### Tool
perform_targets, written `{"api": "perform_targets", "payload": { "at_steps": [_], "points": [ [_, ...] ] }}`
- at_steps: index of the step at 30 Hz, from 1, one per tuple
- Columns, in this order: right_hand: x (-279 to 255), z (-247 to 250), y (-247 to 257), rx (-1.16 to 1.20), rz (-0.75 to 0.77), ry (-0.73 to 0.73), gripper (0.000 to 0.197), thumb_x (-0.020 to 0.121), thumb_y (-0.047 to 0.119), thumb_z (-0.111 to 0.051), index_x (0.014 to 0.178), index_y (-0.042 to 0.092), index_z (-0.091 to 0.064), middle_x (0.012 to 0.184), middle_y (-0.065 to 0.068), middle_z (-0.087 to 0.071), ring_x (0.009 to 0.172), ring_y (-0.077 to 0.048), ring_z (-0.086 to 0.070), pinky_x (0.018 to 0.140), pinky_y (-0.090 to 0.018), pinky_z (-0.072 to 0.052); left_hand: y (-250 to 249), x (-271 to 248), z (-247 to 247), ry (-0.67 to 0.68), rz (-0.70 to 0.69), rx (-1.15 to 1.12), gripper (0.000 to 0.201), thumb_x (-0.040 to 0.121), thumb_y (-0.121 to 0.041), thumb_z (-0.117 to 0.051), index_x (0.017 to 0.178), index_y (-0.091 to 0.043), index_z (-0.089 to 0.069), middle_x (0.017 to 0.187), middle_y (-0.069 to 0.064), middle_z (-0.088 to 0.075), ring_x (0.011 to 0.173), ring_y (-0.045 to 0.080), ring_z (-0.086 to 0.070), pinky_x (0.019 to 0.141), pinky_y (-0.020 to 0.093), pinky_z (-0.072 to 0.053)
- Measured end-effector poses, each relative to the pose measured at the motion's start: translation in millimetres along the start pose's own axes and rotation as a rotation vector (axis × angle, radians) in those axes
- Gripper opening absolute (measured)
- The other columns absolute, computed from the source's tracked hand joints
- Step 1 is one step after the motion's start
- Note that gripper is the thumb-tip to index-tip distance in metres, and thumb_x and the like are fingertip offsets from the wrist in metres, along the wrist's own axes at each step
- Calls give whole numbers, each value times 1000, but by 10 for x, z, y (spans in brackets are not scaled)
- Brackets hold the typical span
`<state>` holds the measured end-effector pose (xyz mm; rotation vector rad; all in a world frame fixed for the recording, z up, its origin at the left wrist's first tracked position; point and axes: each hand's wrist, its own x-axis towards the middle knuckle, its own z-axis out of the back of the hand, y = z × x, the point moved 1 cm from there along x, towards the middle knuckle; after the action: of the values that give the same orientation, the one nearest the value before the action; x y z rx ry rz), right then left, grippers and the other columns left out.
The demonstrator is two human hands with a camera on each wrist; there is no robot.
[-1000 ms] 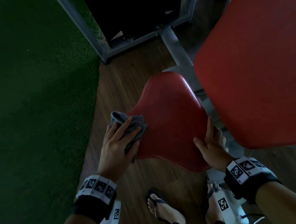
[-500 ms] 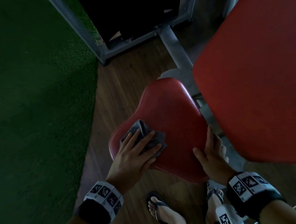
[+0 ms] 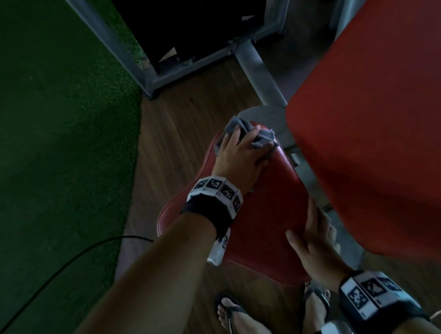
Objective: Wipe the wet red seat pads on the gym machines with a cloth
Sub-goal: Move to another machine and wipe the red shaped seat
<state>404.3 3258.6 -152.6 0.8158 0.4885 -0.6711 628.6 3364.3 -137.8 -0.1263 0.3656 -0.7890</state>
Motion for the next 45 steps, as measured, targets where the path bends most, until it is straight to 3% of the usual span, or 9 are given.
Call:
{"api": "perform_targets", "payload": {
  "at_steps": [7, 15, 20, 28, 35, 37, 40, 42, 45],
  "points": [
    [21, 24, 15, -17, -3, 3, 84, 94, 51, -44, 149, 40, 18, 159, 5, -1, 140, -30, -18, 106, -59, -28, -109, -250, 29, 6, -4, 52, 53, 97, -38, -52, 147, -44, -37, 160, -4, -25, 145, 37, -21, 115, 54, -29],
    [36, 20, 38, -31, 3, -33, 85, 95, 48, -47, 151, 37, 16, 158, 1, -6, 139, -34, -22, 103, -59, -33, 63, -1340, -4, -131, 273, -46, 45, 93, -42, -54, 137, -37, -54, 150, -2, -44, 136, 30, -42, 103, 50, -42],
    [25, 12, 30, -35, 12, -29, 85, 95, 50, -45, 149, 41, 19, 158, 2, -4, 139, -34, -21, 105, -58, -30, 163, -2073, -196, -285, 487, -156, 51, 94, -47, -36, 139, -33, -55, 152, -2, -41, 138, 30, -37, 106, 48, -40],
    [-1, 29, -36, 95, 135, -73, 86, 94, 46, -53, 153, 40, 9, 157, -4, -16, 137, -34, -25, 108, -57, -31, -132, -1881, -344, -406, 552, -270, 46, 92, -26, -64, 136, -16, -59, 151, 10, -43, 143, 43, -28, 110, 59, -31],
    [-68, 65, -163, 348, 192, -126, 58, 99, 28, -51, 153, 26, -29, 153, -6, -32, 139, -18, -33, 112, -31, -27, -765, -1480, -301, -229, 406, -494, 61, 97, -32, -56, 153, -22, -34, 162, 4, -23, 152, 35, -4, 122, 54, -11],
    [-91, 103, -133, 364, 150, -118, 52, 101, 26, -49, 151, 26, -34, 153, -6, -34, 138, -18, -36, 110, -29, -28, -707, -1525, -246, -259, 348, -559, 56, 97, -32, -56, 150, -22, -39, 160, 2, -29, 150, 29, -17, 120, 49, -23],
    [-101, 179, -13, 321, 124, -87, 53, 100, 30, -49, 151, 31, -33, 153, -5, -35, 138, -21, -37, 111, -35, -30, -385, -1795, -173, -446, 364, -458, 46, 95, -36, -53, 138, -20, -54, 142, 1, -50, 130, 23, -46, 103, 43, -43],
    [-101, 181, 85, 250, 151, -84, 55, 100, 35, -49, 151, 34, -30, 155, -3, -31, 141, -20, -32, 113, -37, -27, -116, -2057, -172, -489, 490, -360, 44, 93, -40, -50, 133, -21, -58, 135, 2, -55, 124, 24, -49, 97, 42, -42],
    [-75, 109, 315, 98, 373, -191, 59, 96, 46, -50, 150, 32, -31, 159, -3, -24, 146, -19, -21, 118, -41, -23, 231, -2390, -237, -410, 646, -326, 45, 94, -39, -52, 137, -26, -54, 139, -1, -53, 128, 28, -45, 99, 48, -39]
  ]
}}
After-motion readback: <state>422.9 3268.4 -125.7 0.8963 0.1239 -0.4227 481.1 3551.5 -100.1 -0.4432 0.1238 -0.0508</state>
